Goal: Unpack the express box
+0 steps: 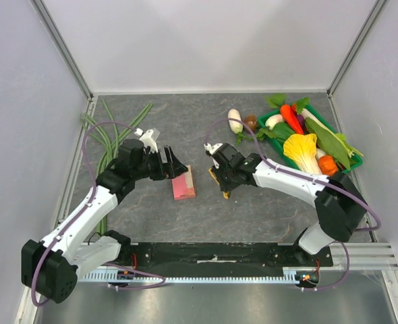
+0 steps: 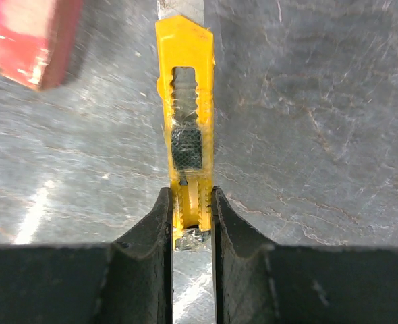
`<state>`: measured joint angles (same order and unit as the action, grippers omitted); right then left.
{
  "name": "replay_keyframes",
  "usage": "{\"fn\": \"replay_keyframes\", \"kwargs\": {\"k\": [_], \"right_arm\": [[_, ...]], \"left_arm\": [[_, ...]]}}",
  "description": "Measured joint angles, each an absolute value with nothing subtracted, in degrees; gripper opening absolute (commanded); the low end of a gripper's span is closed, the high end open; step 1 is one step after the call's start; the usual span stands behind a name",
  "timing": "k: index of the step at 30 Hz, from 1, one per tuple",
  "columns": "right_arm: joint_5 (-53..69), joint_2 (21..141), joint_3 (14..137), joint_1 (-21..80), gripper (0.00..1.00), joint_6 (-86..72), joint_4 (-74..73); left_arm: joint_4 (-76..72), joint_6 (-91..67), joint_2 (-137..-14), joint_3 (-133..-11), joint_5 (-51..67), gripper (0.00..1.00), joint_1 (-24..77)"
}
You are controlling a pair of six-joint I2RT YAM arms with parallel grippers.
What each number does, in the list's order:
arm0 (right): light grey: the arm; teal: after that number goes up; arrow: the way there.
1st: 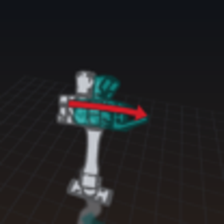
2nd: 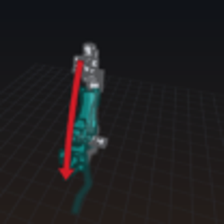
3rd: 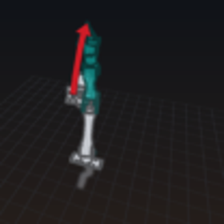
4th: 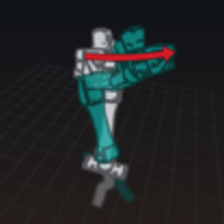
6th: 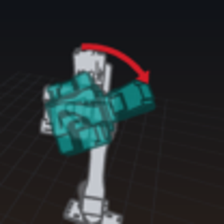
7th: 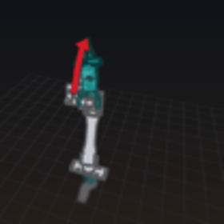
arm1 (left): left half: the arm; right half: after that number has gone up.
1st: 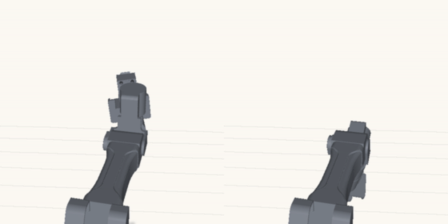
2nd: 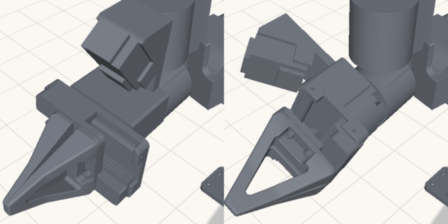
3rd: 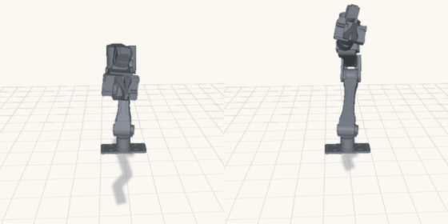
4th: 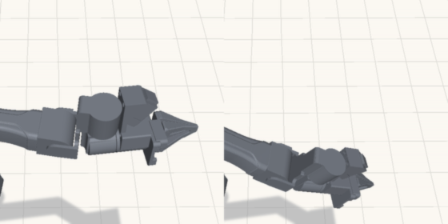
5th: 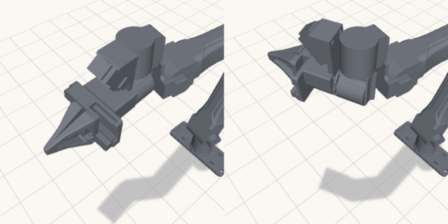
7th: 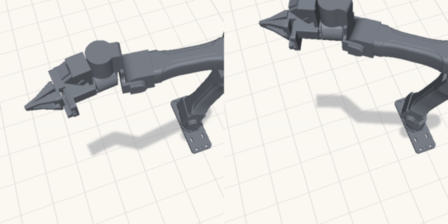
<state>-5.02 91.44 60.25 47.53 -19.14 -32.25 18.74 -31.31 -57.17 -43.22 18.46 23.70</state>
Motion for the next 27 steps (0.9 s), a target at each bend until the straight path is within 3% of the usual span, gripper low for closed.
{"fn": "replay_keyframes", "kwargs": {"k": [13, 24, 27], "right_arm": [[3.81, 80.82, 62.11, 47.55, 0.03, -17.17, -32.23], [9.67, 77.14, 62.11, 48.56, 0.04, -13.96, -32.18], [9.69, 77.06, 62.11, 48.64, 0.05, -13.85, -32.18]], "left_arm": [[13.78, -37.45, -61.58, -42.37, 32.01, 0.84, 23.70], [9.34, -40.66, -73.06, -47.83, 39.90, 0.79, 23.70], [8.14, -41.12, -74.46, -49.45, 41.41, 0.71, 23.70]]}}
